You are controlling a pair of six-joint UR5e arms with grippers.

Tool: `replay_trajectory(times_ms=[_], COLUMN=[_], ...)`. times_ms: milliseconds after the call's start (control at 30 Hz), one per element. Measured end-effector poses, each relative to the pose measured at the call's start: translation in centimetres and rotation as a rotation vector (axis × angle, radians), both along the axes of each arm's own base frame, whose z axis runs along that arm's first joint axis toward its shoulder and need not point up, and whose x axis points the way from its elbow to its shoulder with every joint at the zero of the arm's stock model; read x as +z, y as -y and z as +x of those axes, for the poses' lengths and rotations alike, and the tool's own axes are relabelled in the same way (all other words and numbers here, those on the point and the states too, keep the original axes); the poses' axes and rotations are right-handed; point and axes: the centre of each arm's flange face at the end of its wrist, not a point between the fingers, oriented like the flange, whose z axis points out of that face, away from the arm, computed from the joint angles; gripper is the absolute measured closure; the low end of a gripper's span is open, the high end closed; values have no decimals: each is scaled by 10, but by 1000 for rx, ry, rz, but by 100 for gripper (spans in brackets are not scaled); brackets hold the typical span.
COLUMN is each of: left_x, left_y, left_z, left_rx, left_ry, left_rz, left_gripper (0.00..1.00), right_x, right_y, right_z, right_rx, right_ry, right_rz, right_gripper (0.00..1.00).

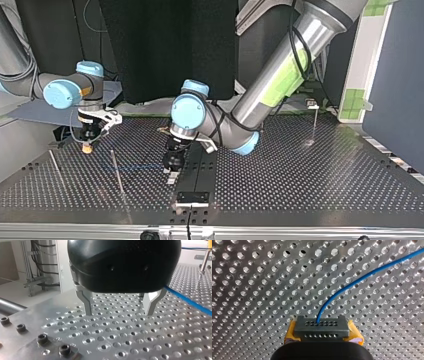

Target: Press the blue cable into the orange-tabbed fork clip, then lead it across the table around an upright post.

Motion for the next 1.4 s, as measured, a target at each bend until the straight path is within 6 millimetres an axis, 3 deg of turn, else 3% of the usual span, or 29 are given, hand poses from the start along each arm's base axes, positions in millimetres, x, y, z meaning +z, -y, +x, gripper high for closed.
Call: replay_trajectory(times_ms=[567,1033,1267,1400], left_x=[8,9,0,8], left_y=[20,25,40,43], left_z=[-11,-11,-10,-10], left_rx=[-77,-85,-69,-32], left_ry=[12,-12,-39,-35], left_rz=[-116,-158,-125,-92], left_gripper=[0,0,0,0], right_x=[-4,-22,-24,-25], right_y=[4,7,8,8], right_z=[-8,-9,-9,-9], right_rx=[-12,-11,-12,-11], right_ry=[-1,-7,-7,-7], right_rz=[6,33,36,37], right_gripper=[98,98,98,98])
